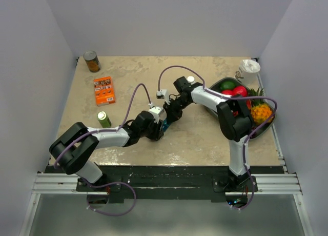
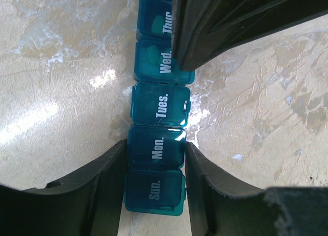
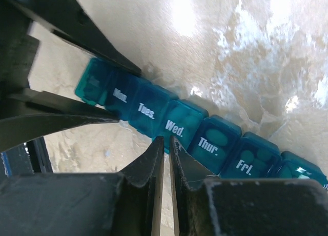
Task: Sort the pills into containers
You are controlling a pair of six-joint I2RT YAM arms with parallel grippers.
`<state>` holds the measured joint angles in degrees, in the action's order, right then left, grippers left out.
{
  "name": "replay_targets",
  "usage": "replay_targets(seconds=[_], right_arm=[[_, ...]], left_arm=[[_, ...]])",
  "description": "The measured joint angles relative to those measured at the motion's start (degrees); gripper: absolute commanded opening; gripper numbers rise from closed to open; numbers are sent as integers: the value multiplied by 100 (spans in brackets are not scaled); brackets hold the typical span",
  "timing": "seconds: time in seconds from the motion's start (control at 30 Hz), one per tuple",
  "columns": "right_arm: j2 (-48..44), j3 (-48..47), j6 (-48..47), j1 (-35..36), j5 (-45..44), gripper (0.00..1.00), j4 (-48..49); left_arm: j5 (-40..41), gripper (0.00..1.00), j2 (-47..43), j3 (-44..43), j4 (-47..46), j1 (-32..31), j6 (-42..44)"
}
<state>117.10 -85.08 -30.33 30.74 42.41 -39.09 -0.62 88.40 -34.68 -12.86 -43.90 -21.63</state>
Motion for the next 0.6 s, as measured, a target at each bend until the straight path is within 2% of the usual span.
replay_targets(seconds=[0.3, 0.6], right_arm=[[181, -52, 334, -4, -146, 12, 260], [184, -101, 251, -7, -201, 13, 221]], left_arm=[[-68, 11, 50, -42, -9, 0, -17], [-157, 11, 114, -101, -22, 2, -35]])
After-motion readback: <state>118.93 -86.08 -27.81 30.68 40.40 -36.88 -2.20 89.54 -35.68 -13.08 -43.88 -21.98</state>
